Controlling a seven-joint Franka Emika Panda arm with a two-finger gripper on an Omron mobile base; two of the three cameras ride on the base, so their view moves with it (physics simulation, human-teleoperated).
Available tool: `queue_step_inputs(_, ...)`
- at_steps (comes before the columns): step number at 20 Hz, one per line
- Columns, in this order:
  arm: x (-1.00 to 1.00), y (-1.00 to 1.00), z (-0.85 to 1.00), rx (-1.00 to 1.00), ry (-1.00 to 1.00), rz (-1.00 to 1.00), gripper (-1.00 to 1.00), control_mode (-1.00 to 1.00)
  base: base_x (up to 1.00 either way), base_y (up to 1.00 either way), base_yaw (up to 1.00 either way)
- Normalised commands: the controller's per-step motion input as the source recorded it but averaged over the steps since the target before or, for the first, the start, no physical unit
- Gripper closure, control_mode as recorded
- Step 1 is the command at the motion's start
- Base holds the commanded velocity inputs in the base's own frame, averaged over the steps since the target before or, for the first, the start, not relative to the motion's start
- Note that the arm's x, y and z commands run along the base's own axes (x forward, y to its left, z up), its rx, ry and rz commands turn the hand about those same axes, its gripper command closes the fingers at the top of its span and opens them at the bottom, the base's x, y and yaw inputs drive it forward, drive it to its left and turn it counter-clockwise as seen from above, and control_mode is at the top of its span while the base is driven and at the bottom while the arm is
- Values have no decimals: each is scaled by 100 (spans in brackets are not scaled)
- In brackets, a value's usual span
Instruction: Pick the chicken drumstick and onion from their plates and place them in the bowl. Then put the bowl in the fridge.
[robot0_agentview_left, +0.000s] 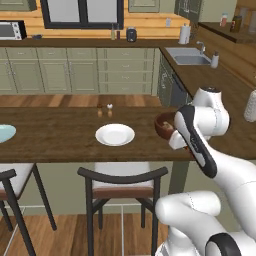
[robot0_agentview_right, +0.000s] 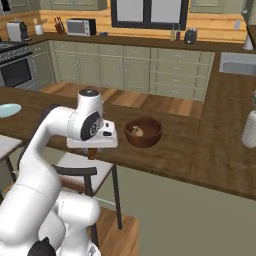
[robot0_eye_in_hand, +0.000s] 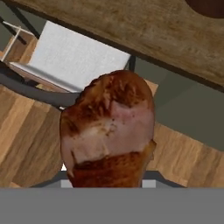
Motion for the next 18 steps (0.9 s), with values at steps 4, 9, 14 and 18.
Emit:
queue_step_inputs(4,100,-47,4,3,14,5,100,-100,0,0,0)
queue_step_inputs(9,100,-51,8,0,20,0,100,-100,0,0,0)
queue_step_inputs(14,99,-34,9,-3,8,-3,100,-100,0,0,0)
queue_step_inputs(18,100,-30,-5,-2,4,-5,100,-100,0,0,0)
